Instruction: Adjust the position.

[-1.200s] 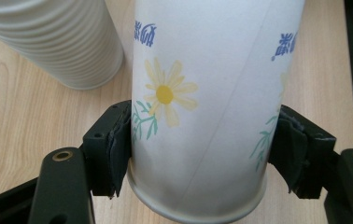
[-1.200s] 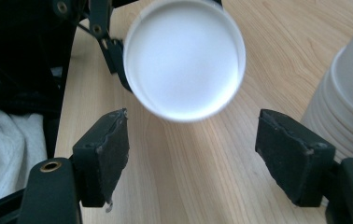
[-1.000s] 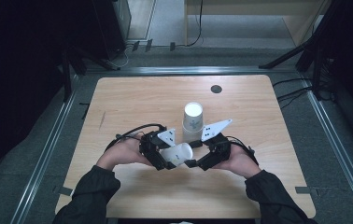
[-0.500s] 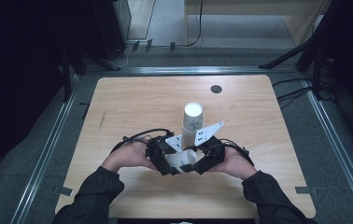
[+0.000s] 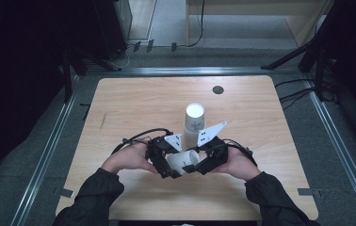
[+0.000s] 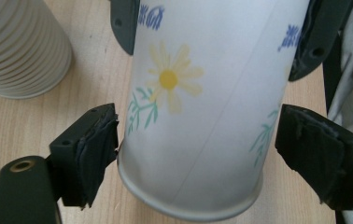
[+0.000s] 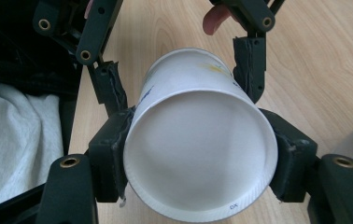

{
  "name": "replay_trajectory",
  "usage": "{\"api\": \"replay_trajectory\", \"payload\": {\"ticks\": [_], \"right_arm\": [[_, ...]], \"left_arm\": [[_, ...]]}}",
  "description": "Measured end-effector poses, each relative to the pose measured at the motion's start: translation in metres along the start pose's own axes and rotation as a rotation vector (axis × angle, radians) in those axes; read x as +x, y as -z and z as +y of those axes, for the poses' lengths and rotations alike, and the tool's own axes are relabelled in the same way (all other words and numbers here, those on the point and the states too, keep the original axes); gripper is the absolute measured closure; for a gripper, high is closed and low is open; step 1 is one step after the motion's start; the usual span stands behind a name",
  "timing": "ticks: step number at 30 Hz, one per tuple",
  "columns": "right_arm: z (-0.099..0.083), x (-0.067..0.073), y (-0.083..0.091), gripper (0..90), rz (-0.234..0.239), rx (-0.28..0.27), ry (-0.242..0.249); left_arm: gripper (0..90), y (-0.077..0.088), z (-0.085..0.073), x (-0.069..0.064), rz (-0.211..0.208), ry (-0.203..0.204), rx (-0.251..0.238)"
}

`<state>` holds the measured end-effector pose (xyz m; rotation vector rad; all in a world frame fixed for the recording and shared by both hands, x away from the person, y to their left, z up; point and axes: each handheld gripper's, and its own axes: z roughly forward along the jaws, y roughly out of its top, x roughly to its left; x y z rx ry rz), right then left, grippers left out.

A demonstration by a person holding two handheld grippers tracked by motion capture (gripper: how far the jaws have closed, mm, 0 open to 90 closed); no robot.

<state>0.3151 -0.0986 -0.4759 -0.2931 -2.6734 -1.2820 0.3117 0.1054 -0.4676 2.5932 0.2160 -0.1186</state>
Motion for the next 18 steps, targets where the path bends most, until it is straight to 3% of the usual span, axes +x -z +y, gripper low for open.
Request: {"api": "replay_trajectory", "payload": {"ticks": [3,6,12,18], "right_arm": [[-0.001,-0.001,0.004,34.8,-0.005,-0.017,0.001],[-0.001,-0.002,0.007,34.8,-0.007,-0.028,-0.003],[-0.002,-0.003,0.011,34.8,-0.015,-0.039,-0.002],[-0.003,-0.004,0.016,34.7,-0.017,-0.057,-0.009]], "left_arm": [[12.7,0.002,-0.003,0.002,0.009,0.017,-0.028],[12.6,0.004,-0.008,0.007,-0.012,0.047,-0.067],[12.0,0.008,-0.015,0.010,-0.024,0.068,-0.105],[12.0,0.012,-0.022,0.010,-0.003,0.096,-0.140]]}}
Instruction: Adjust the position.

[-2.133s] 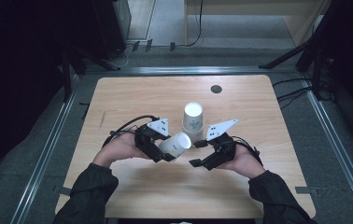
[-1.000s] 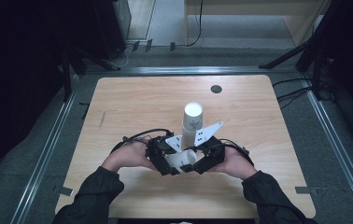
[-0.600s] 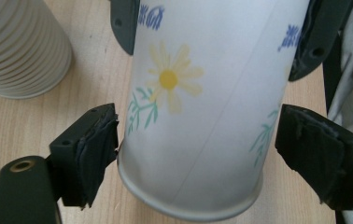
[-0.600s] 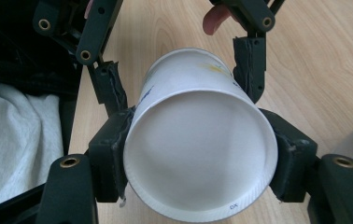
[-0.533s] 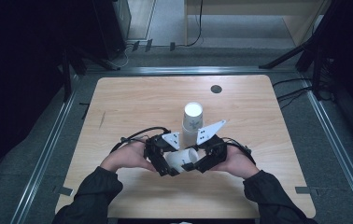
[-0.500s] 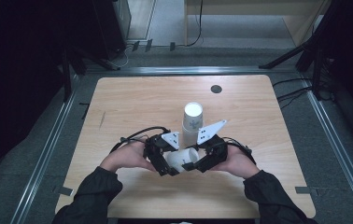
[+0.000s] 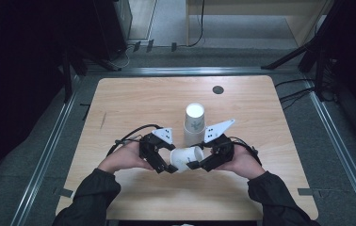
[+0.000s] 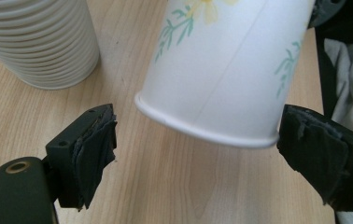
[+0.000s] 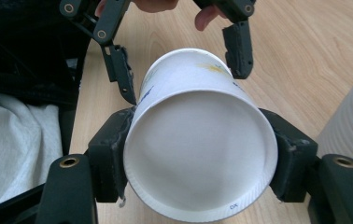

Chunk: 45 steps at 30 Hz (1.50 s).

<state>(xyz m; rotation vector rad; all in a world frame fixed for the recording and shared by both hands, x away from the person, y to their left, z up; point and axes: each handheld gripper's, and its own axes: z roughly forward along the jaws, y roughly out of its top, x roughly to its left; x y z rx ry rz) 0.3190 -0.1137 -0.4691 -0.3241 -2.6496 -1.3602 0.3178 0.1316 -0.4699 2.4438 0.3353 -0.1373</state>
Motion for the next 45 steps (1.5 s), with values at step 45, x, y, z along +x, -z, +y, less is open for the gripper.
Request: {"api": "replay_trajectory", "payload": {"ticks": [45], "right_arm": [[0.009,0.001,0.001,34.8,0.082,-0.077,-0.008]], "left_arm": [[25.4,-0.006,-0.011,-0.011,-0.019,-0.013,-0.205]]}}
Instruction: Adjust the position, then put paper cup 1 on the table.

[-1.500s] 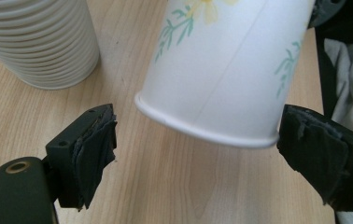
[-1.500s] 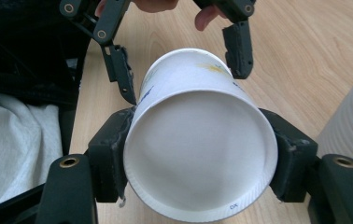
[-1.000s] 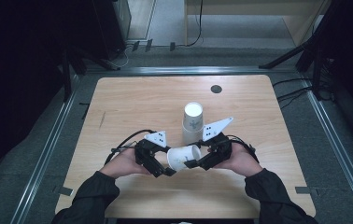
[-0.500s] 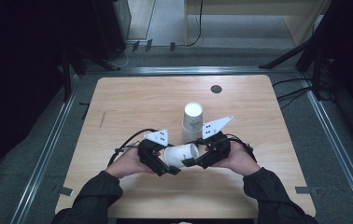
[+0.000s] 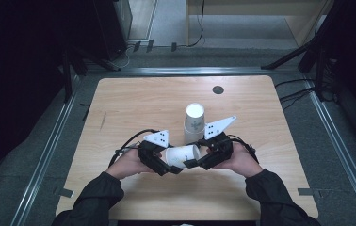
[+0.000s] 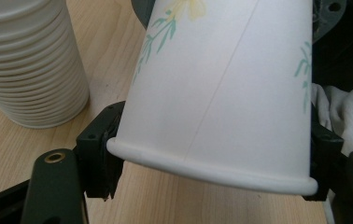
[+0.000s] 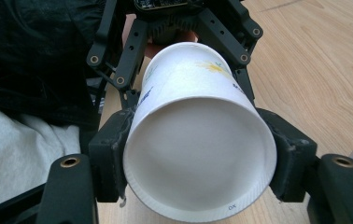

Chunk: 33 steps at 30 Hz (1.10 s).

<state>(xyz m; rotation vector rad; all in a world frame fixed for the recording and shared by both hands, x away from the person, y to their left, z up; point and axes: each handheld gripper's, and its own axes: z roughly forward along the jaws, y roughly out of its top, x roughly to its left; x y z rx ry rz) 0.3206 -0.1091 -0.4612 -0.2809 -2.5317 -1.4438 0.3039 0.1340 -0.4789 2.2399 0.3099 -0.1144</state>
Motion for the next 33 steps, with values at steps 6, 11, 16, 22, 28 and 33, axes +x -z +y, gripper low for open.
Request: {"api": "replay_trajectory", "payload": {"ticks": [6,11,16,22,28,33], "right_arm": [[0.000,0.000,-0.001,23.8,-0.020,0.000,0.012],[-0.004,0.000,0.000,22.4,-0.052,0.048,0.007],[-0.009,0.000,0.004,22.1,-0.085,0.073,0.010],[-0.012,-0.001,0.007,22.9,-0.126,0.083,0.012],[-0.012,0.000,0.009,23.2,-0.135,0.078,0.014],[-0.012,-0.001,0.009,23.3,-0.139,0.075,0.022]], "left_arm": [[25.3,0.006,0.000,0.001,0.003,0.003,-0.003],[25.3,0.017,0.001,0.003,0.016,0.018,-0.003],[25.3,0.025,0.005,0.006,0.025,0.029,0.030],[25.3,0.028,0.017,0.007,0.035,0.002,0.130],[25.3,0.028,0.026,0.009,0.050,-0.033,0.219],[25.3,0.023,0.035,0.008,0.054,-0.063,0.281]]}}
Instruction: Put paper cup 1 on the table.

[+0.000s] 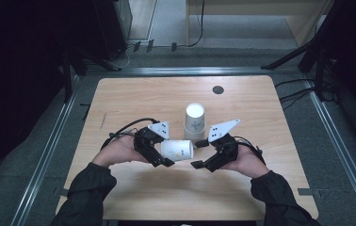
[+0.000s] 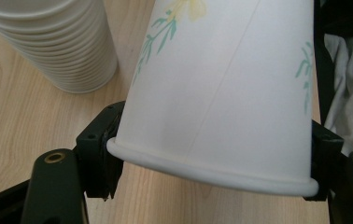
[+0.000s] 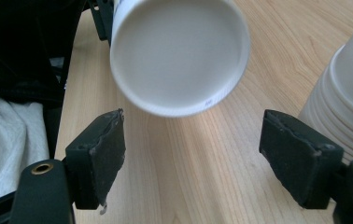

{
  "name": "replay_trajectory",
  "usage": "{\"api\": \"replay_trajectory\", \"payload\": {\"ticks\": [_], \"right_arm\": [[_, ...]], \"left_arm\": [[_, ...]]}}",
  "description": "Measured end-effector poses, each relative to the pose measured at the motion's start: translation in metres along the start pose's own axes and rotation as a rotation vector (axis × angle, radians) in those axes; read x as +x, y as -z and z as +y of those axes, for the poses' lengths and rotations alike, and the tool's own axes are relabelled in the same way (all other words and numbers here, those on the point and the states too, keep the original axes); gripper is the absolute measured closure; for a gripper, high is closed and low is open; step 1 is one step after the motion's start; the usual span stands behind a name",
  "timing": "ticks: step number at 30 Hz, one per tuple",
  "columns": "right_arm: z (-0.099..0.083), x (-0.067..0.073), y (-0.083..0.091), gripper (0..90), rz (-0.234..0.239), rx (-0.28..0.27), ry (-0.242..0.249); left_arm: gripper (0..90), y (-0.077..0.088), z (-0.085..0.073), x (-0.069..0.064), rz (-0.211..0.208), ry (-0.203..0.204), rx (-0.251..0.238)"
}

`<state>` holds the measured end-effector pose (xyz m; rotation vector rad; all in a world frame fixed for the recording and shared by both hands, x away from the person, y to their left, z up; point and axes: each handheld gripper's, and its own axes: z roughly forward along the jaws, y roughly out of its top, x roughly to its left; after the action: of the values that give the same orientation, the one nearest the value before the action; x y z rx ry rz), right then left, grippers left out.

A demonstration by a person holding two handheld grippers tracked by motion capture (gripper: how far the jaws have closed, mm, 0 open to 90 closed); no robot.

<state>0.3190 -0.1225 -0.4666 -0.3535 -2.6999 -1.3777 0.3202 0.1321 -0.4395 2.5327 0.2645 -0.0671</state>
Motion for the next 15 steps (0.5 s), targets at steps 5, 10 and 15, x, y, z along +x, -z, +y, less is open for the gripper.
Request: {"api": "replay_trajectory", "payload": {"ticks": [5,10,15], "right_arm": [[0.001,0.000,-0.002,23.6,0.000,0.007,0.001],[0.001,0.000,-0.007,24.0,0.006,0.021,0.008],[0.002,0.002,-0.016,24.2,0.026,0.049,0.025]], "left_arm": [[25.3,-0.008,0.005,0.000,0.003,-0.029,0.080],[25.3,-0.020,0.010,-0.003,0.007,-0.023,0.140],[25.3,-0.030,0.015,-0.006,-0.010,-0.037,0.163]]}}
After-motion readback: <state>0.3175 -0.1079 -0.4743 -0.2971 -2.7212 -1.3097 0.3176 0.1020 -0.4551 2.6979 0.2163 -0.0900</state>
